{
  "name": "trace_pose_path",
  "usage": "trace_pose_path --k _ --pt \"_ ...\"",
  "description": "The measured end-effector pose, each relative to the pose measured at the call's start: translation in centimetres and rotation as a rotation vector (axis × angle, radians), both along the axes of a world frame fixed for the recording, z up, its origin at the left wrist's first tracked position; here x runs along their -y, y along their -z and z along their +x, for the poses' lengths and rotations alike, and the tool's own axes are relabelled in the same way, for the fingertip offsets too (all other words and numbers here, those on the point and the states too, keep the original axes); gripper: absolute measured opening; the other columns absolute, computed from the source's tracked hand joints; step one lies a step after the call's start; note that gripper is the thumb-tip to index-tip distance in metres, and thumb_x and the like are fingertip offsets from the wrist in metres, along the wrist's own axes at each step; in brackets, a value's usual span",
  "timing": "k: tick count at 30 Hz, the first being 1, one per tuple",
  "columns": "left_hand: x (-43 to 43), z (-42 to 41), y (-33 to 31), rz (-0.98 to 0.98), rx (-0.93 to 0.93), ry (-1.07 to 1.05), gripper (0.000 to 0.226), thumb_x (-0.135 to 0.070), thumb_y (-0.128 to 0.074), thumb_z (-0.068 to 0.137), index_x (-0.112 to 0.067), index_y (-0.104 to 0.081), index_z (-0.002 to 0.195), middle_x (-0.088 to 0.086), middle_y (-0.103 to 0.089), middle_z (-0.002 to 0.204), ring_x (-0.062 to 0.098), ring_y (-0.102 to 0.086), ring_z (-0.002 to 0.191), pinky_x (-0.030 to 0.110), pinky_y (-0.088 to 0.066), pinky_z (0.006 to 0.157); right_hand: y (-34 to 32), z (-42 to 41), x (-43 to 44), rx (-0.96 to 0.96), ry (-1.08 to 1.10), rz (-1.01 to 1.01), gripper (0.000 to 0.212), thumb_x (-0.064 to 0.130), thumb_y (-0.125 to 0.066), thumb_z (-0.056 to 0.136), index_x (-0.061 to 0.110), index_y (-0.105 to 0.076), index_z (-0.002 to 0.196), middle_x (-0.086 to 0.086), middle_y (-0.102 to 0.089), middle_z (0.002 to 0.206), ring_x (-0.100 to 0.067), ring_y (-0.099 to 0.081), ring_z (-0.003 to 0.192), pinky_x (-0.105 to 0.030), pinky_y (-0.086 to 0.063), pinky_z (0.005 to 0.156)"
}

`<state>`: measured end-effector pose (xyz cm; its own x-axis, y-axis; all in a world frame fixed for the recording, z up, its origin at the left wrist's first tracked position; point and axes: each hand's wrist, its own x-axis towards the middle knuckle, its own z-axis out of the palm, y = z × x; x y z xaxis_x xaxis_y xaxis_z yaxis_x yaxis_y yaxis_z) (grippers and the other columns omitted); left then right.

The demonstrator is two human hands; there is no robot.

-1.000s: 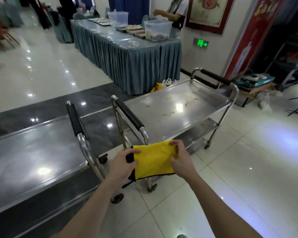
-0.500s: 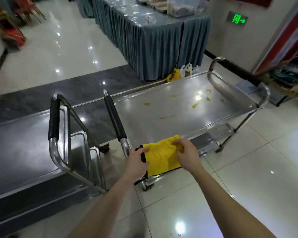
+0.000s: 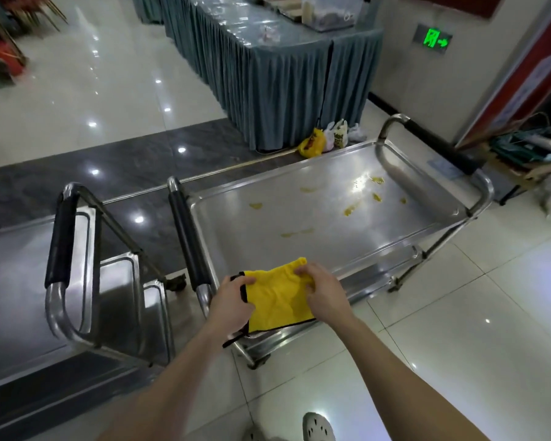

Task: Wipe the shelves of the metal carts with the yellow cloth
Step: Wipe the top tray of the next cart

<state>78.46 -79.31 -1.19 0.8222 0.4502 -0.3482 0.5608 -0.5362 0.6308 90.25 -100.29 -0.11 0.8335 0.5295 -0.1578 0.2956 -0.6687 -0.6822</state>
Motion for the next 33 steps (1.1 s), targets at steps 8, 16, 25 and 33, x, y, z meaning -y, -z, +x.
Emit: trace_pose_path --k 8,16,25,33 --pt "0.1 2.2 1.5 0.100 -0.103 -0.072 0.072 -0.017 -0.078 0.086 -0.037 -0.056 0.151 -0.010 -0.044 0.135 0.024 -0.061 0.118 0.039 -0.057 0.096 1.9 5.6 -1.4 -0.070 -0.318 -0.145 0.066 0.009 -0.061 0.092 0.022 -0.048 0.155 -0.002 -0.040 0.164 -0.032 -0.051 0.140 -0.040 -0.046 0.112" --pt "0.6 2.7 1.6 0.168 -0.129 -0.136 0.074 -0.011 -0.068 0.090 -0.033 -0.050 0.158 -0.002 -0.037 0.163 0.031 -0.061 0.131 0.041 -0.056 0.104 3.9 7.6 -3.7 -0.078 -0.410 -0.116 0.070 0.002 -0.054 0.093 0.018 -0.041 0.159 -0.009 -0.030 0.168 -0.036 -0.045 0.145 -0.042 -0.042 0.116" --pt "0.4 2.2 1.3 0.398 -0.051 -0.102 0.050 -0.012 -0.066 0.097 -0.025 -0.063 0.146 0.000 -0.048 0.151 0.029 -0.069 0.113 0.044 -0.059 0.094 8.4 7.2 -4.8 0.258 -0.530 -0.373 0.060 0.051 -0.052 0.103 0.029 -0.044 0.159 -0.014 -0.006 0.178 -0.039 -0.007 0.164 -0.056 -0.020 0.128" --pt "-5.1 4.2 -0.7 0.828 0.003 -0.255 0.055 -0.030 -0.066 0.098 -0.028 -0.056 0.152 0.014 -0.042 0.161 0.037 -0.041 0.148 0.055 -0.039 0.118 11.6 3.2 -9.0 0.347 -0.595 -0.371 0.074 0.077 -0.014 0.102 0.044 -0.018 0.169 -0.006 0.000 0.181 -0.032 0.015 0.165 -0.071 0.010 0.124"
